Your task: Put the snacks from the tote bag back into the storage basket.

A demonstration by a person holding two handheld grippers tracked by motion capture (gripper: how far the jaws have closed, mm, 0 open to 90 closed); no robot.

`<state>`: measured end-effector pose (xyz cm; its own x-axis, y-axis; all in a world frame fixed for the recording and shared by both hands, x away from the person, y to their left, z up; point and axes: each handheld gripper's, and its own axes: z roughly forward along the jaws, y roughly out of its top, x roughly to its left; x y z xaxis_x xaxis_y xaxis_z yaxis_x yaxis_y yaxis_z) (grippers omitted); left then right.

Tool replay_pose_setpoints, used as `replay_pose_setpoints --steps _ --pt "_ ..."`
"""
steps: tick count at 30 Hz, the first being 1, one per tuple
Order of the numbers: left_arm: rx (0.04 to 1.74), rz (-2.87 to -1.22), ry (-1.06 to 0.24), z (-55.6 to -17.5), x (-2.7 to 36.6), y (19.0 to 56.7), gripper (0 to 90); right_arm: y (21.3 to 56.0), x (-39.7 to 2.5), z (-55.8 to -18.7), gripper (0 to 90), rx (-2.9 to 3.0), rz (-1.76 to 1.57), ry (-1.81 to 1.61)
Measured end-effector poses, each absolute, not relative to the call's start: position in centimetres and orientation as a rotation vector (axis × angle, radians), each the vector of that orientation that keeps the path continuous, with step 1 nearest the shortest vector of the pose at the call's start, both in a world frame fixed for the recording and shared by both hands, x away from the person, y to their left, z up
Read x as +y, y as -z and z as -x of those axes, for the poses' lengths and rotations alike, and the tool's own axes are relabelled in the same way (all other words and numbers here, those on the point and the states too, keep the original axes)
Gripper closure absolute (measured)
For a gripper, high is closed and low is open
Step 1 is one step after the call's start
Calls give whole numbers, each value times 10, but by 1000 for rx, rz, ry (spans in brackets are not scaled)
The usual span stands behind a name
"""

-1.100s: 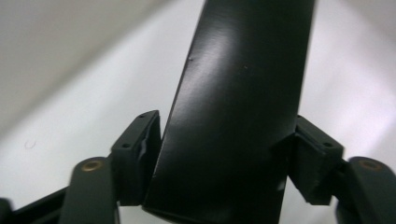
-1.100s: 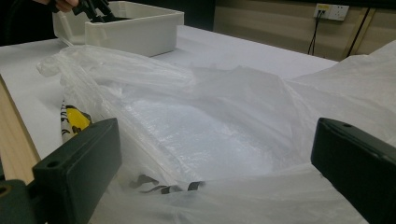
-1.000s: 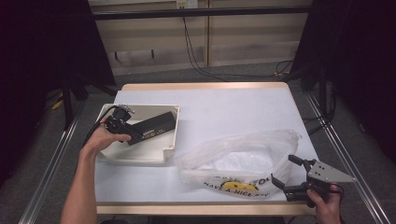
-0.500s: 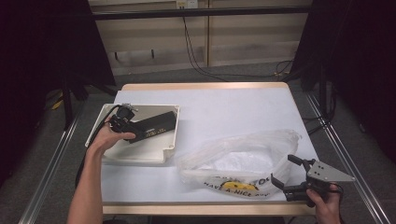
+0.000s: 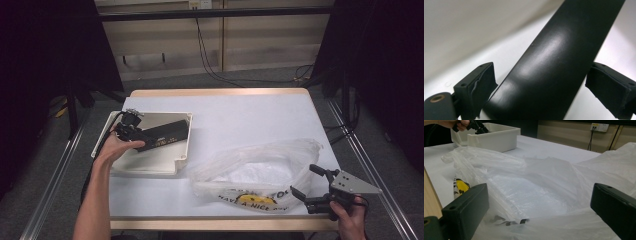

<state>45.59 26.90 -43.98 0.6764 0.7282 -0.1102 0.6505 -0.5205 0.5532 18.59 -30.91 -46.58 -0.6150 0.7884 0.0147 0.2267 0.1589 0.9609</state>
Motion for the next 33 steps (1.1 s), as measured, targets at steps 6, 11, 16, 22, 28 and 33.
replay_pose_setpoints --steps 6,11,16,22,28,33 --pt "1058 -2193 -297 -439 280 420 153 466 -308 -188 15 1946 -955 -1474" --pt "1042 -2160 -359 -419 282 417 382 466 -308 -187 15 1948 -954 -1474" --pt "1004 -2139 -337 -398 287 417 642 464 -307 -184 15 1941 -950 -1472" --pt "960 -2158 -309 -382 284 425 836 463 -306 -184 15 1935 -954 -1466" --pt "957 -2175 -289 -381 274 439 900 463 -307 -184 15 1938 -950 -1471" --pt "974 -2164 -297 -382 271 445 900 462 -307 -182 13 1939 -942 -1477"
